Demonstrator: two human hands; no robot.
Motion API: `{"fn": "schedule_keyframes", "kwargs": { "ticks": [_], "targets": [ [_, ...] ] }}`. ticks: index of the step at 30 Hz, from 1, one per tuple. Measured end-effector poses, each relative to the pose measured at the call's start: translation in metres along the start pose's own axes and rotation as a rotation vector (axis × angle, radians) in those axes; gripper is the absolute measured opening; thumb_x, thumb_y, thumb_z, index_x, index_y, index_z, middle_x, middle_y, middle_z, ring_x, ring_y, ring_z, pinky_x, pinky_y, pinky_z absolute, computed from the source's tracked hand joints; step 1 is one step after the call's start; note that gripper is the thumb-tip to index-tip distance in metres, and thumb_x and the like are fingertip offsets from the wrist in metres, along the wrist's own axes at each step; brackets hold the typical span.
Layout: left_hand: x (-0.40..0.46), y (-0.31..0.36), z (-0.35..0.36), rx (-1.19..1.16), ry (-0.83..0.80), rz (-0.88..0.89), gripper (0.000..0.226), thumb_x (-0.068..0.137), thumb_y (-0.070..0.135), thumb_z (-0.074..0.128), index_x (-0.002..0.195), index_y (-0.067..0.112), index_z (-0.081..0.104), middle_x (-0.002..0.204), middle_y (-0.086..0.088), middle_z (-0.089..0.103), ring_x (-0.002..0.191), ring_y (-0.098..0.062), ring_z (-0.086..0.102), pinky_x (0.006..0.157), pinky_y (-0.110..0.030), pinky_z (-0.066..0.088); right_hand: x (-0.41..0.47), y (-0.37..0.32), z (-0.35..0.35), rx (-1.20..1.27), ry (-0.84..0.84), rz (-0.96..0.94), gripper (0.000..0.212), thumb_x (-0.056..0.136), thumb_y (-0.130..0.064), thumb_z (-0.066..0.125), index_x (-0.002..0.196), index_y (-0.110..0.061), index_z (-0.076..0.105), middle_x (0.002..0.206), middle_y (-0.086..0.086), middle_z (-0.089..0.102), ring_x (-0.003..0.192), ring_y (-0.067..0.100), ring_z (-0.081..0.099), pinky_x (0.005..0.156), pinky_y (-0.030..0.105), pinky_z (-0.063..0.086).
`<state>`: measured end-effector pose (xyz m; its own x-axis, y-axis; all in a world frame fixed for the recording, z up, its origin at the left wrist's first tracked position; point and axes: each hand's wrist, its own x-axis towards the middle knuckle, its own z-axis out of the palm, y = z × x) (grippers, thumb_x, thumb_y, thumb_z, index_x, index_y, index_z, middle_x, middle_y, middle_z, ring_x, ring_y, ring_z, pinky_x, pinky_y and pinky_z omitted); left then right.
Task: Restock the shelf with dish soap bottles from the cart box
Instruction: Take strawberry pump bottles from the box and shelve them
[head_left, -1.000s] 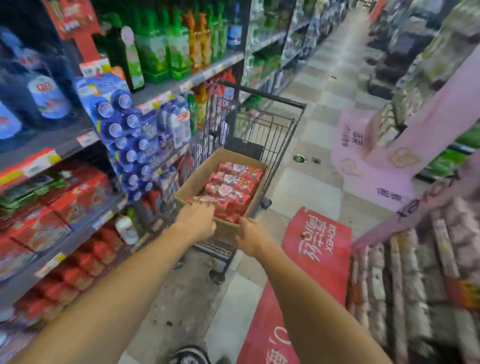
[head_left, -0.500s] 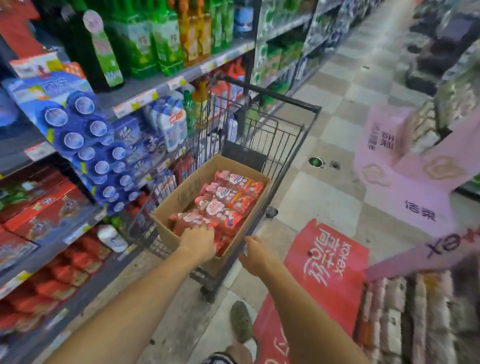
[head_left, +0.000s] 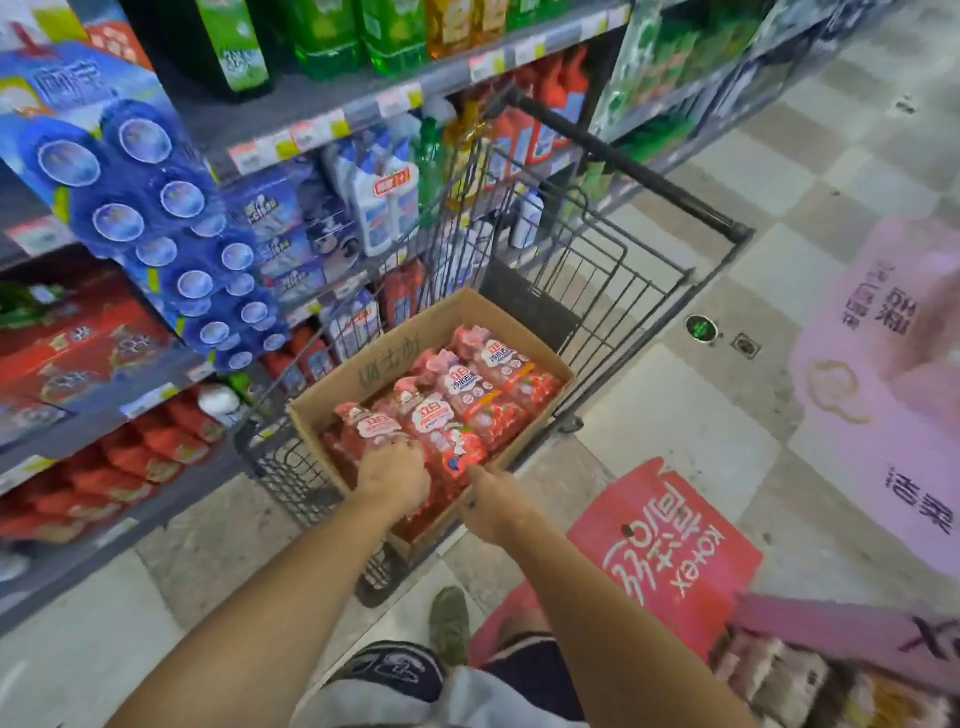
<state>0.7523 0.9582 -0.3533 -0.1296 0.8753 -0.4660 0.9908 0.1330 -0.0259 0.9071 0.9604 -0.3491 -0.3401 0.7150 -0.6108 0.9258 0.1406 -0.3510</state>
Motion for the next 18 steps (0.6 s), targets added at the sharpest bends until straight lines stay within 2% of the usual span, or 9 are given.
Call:
{"fn": "schedule_keyframes", "kwargs": {
  "ticks": [6,10,13,15,18],
  "targets": [
    [0.021,-0.008,-0.002,-0.114,-0.019,-0.090,0.035,0.093,0.027,0.051,0.123,0.011,0.060,0.123,-0.008,0.065,0.114,-0.026,0.062,0.094,-0.036,0.049,0.052,-0.008,-0.021,-0.128,-0.134,-0.028,0.045,0.098,-0.036,0.053,0.133,-0.009,0.051,0.127,0.014,0.059,0.121,0.034,0.056,0.104,0.046,0.047],
    [0.039,-0.020,0.009,-0.213,-0.063,-0.178,0.036,0.091,0.030,0.050,0.123,0.017,0.060,0.122,-0.005,0.066,0.112,-0.025,0.063,0.093,-0.036,0.053,0.097,-0.009,-0.029,-0.233,-0.255,-0.048,0.054,0.097,-0.043,0.051,0.140,-0.011,0.047,0.135,0.013,0.056,0.129,0.035,0.052,0.108,0.043,0.043],
    [0.059,-0.027,0.006,-0.293,-0.169,-0.250,0.036,0.092,0.027,0.050,0.125,0.017,0.062,0.123,-0.004,0.066,0.113,-0.024,0.064,0.093,-0.036,0.053,0.132,-0.012,-0.041,-0.286,-0.327,-0.062,0.048,0.101,-0.031,0.051,0.142,-0.007,0.049,0.142,0.016,0.052,0.133,0.036,0.048,0.110,0.041,0.041],
    [0.075,-0.030,0.005,-0.330,-0.256,-0.320,0.034,0.093,0.023,0.049,0.122,0.013,0.063,0.123,-0.006,0.066,0.113,-0.025,0.064,0.091,-0.036,0.052,0.159,-0.012,-0.046,-0.237,-0.343,-0.018,0.053,0.100,-0.033,0.052,0.144,-0.003,0.045,0.144,0.019,0.050,0.133,0.035,0.047,0.109,0.039,0.040],
    [0.104,-0.033,0.000,-0.402,-0.314,-0.400,0.032,0.096,0.023,0.049,0.123,0.010,0.062,0.127,-0.011,0.063,0.118,-0.029,0.060,0.092,-0.039,0.051,0.202,-0.017,-0.047,-0.119,-0.301,0.093,0.073,0.095,-0.041,0.058,0.150,0.000,0.031,0.144,0.019,0.050,0.131,0.034,0.051,0.107,0.040,0.043]
  ]
}}
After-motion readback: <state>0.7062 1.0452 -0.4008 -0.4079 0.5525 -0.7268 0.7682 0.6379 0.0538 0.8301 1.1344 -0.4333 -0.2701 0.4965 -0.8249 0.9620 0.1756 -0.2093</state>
